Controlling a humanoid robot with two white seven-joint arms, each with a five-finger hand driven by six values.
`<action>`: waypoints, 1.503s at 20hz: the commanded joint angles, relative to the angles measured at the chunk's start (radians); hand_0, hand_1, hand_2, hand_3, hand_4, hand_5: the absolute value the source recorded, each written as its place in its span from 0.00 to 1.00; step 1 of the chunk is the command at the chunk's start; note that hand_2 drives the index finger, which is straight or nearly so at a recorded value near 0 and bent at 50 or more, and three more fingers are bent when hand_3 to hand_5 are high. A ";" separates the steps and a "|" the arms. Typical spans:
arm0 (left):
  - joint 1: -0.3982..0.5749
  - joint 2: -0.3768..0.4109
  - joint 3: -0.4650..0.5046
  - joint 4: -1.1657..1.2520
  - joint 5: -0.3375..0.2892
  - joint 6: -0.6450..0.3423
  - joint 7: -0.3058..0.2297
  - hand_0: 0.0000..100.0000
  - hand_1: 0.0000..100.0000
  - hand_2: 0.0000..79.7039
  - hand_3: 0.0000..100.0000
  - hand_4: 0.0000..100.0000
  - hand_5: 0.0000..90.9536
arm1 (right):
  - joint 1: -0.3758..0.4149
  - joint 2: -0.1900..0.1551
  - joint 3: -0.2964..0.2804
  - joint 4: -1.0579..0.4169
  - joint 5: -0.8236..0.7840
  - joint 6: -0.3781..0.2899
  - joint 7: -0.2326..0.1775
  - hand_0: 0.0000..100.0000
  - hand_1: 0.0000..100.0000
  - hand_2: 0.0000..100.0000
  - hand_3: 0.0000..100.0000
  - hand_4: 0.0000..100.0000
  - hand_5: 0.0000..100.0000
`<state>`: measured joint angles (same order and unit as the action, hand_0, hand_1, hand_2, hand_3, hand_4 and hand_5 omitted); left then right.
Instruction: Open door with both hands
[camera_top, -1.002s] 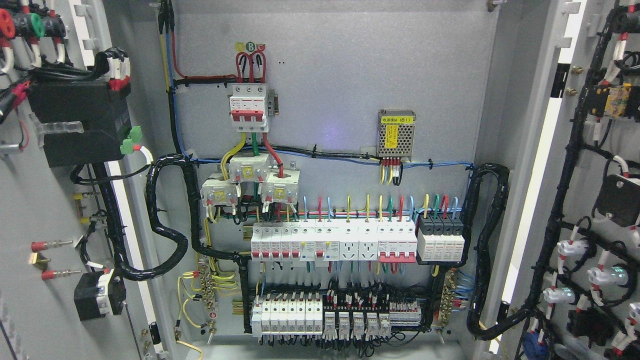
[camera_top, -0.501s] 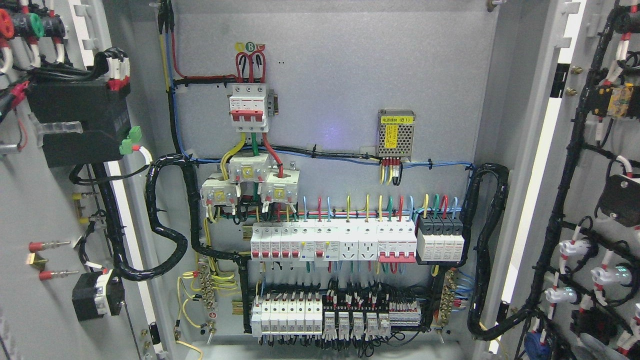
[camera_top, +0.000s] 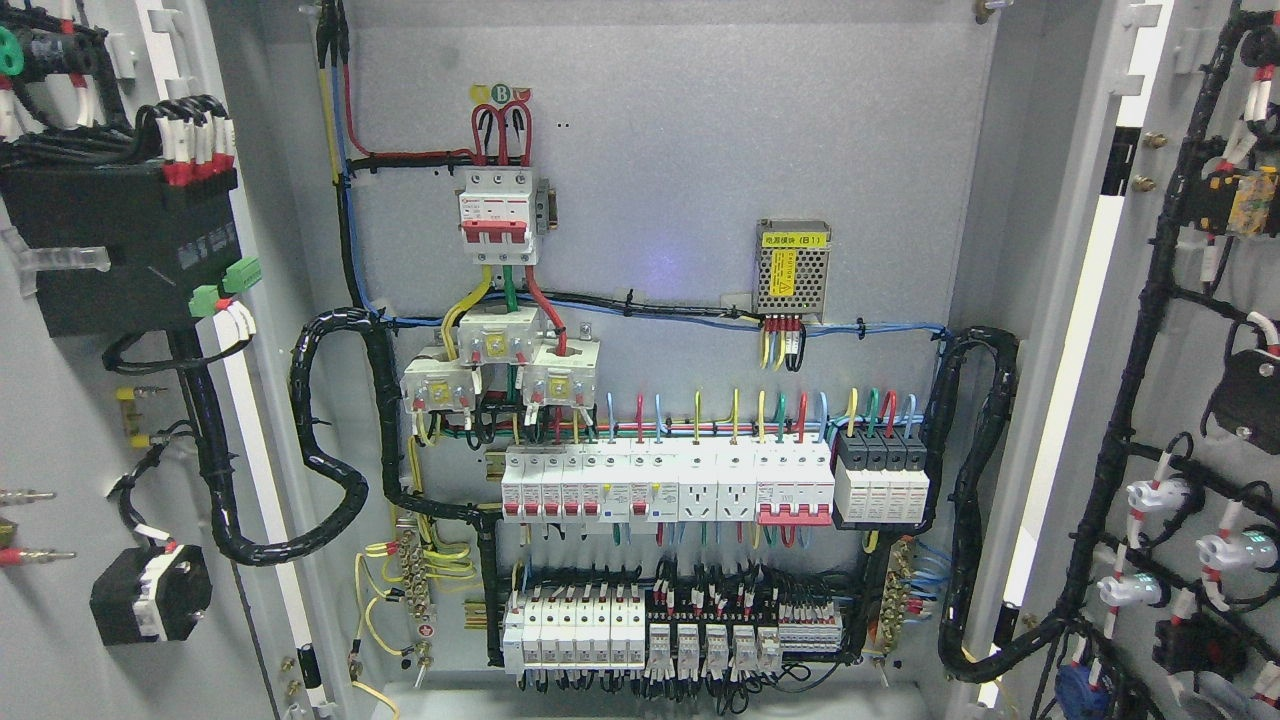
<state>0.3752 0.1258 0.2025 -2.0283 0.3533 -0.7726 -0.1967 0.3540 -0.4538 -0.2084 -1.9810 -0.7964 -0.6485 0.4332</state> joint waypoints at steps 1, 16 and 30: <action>-0.001 0.178 0.156 0.088 0.136 -0.663 -0.003 0.12 0.39 0.00 0.00 0.00 0.00 | 0.017 0.001 -0.062 0.016 -0.026 -0.003 0.007 0.12 0.39 0.00 0.00 0.00 0.00; -0.036 0.336 0.199 0.309 0.271 -0.657 -0.003 0.12 0.39 0.00 0.00 0.00 0.00 | 0.036 0.001 -0.121 0.065 -0.061 -0.005 0.012 0.12 0.39 0.00 0.00 0.00 0.00; -0.143 0.410 0.201 0.493 0.299 -0.413 0.000 0.12 0.39 0.00 0.00 0.00 0.00 | 0.057 0.003 -0.169 0.102 -0.103 -0.013 0.012 0.12 0.39 0.00 0.00 0.00 0.00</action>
<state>0.2800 0.4680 0.3877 -1.6736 0.6458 -0.7729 -0.1966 0.3994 -0.4524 -0.3395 -1.9070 -0.8928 -0.6550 0.4489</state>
